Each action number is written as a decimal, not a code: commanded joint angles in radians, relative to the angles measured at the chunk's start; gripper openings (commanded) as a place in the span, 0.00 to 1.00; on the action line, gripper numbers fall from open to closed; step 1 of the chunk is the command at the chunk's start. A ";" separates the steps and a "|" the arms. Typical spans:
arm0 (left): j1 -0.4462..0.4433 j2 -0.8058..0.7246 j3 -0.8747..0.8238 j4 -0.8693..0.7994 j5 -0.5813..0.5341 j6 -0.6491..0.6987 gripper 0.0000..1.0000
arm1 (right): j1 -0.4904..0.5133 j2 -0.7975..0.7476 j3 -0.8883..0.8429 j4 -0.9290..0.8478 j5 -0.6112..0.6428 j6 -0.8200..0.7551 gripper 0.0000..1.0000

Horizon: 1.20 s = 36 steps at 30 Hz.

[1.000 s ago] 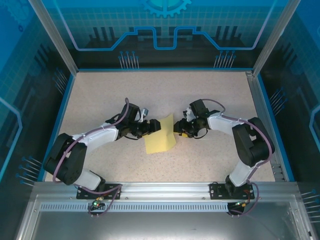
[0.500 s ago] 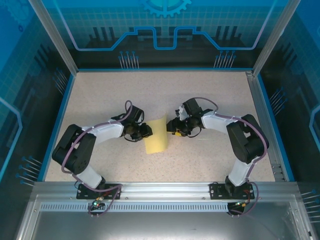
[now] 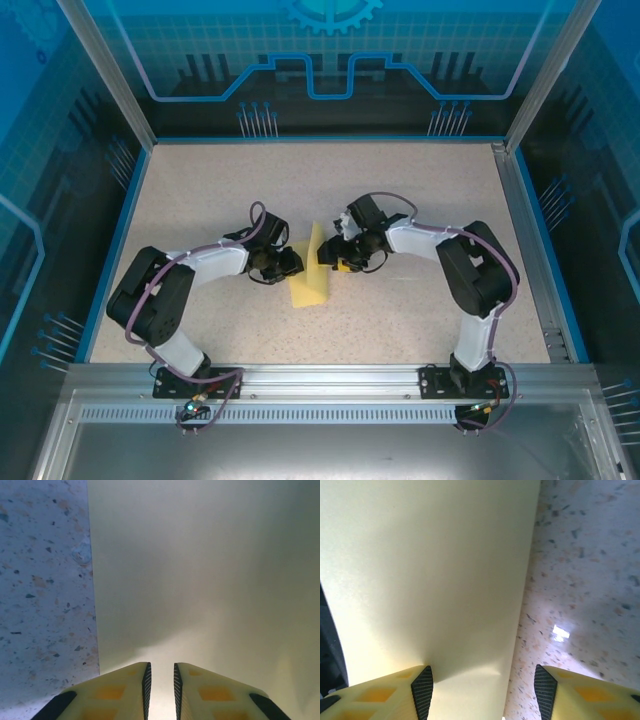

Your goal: Fold a paper plane with a square sheet of paper (pick it up from the middle)

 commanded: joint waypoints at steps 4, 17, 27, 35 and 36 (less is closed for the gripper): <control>0.009 -0.089 -0.034 -0.021 -0.069 -0.034 0.26 | 0.027 0.040 0.046 -0.082 0.043 -0.027 0.59; 0.073 -0.168 -0.139 0.283 0.224 -0.100 0.56 | 0.030 0.050 0.043 -0.072 0.026 -0.029 0.59; 0.073 -0.056 -0.122 0.379 0.297 -0.133 0.43 | 0.030 0.047 0.034 -0.042 0.002 -0.017 0.60; 0.087 -0.070 -0.138 0.378 0.277 -0.136 0.14 | 0.026 0.016 0.023 -0.039 0.003 -0.011 0.59; 0.096 -0.081 -0.145 0.371 0.274 -0.132 0.11 | 0.021 0.006 0.017 -0.035 0.003 -0.009 0.59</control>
